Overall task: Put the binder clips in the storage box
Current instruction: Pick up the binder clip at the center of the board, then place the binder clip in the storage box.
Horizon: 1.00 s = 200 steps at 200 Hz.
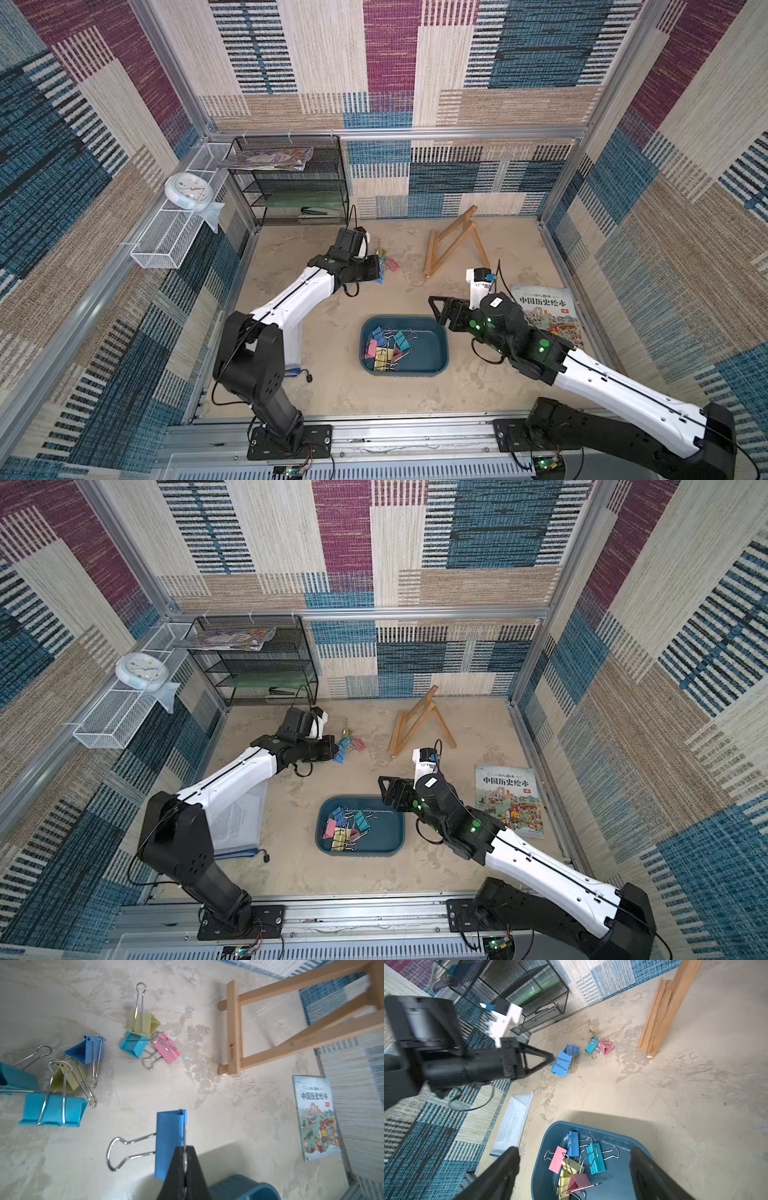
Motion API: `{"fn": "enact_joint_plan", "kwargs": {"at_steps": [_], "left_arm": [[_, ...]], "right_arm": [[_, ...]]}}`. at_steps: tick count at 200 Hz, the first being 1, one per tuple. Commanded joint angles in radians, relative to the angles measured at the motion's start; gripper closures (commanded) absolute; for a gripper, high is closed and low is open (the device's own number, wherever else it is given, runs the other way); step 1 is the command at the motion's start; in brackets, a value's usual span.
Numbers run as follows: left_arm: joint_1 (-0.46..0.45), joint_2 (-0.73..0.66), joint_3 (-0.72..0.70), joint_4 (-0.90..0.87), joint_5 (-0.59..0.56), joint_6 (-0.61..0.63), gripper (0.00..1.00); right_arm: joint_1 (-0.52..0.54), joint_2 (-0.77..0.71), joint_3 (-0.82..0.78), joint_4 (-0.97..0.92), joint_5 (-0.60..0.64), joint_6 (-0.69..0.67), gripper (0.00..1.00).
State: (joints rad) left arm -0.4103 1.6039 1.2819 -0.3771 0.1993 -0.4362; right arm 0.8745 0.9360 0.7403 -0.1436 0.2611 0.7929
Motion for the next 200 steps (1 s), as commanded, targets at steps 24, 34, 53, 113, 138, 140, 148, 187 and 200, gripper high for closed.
{"fn": "enact_joint_plan", "kwargs": {"at_steps": [24, 34, 53, 113, 138, 140, 148, 187, 200], "left_arm": [[-0.206, -0.3, -0.096, -0.166, -0.297, -0.029, 1.0], [-0.277, -0.362, -0.117, -0.197, -0.376, -0.041, 1.0], [-0.423, -0.436, -0.145, -0.262, -0.533, -0.064, 1.0], [-0.819, -0.304, -0.119, -0.369, -0.851, -0.168, 1.0], [-0.897, -0.134, -0.062, -0.355, -0.863, -0.176, 1.0], [-0.903, -0.12, -0.056, -0.355, -0.866, -0.173, 1.0], [-0.923, -0.063, -0.032, -0.355, -0.872, -0.164, 1.0], [-0.94, 0.105, 0.016, -0.274, -0.827, -0.151, 1.0], [-0.928, 0.129, 0.002, -0.232, -0.824, -0.152, 1.0]], "right_arm": [[-0.005, -0.017, 0.009, -0.055, 0.043, -0.012, 0.05], [-0.006, -0.022, 0.006, -0.051, 0.055, -0.015, 0.03], [-0.01, -0.025, 0.006, -0.045, 0.067, -0.018, 0.02], [-0.014, -0.036, -0.012, -0.04, 0.102, 0.012, 0.01], [-0.017, -0.065, -0.034, -0.067, 0.162, 0.045, 0.01], [-0.017, -0.068, -0.035, -0.075, 0.167, 0.051, 0.01], [-0.021, -0.077, -0.038, -0.102, 0.192, 0.069, 0.01], [-0.066, -0.114, -0.065, -0.213, 0.242, 0.15, 0.01], [-0.097, -0.128, -0.087, -0.222, 0.214, 0.166, 0.01]]}}
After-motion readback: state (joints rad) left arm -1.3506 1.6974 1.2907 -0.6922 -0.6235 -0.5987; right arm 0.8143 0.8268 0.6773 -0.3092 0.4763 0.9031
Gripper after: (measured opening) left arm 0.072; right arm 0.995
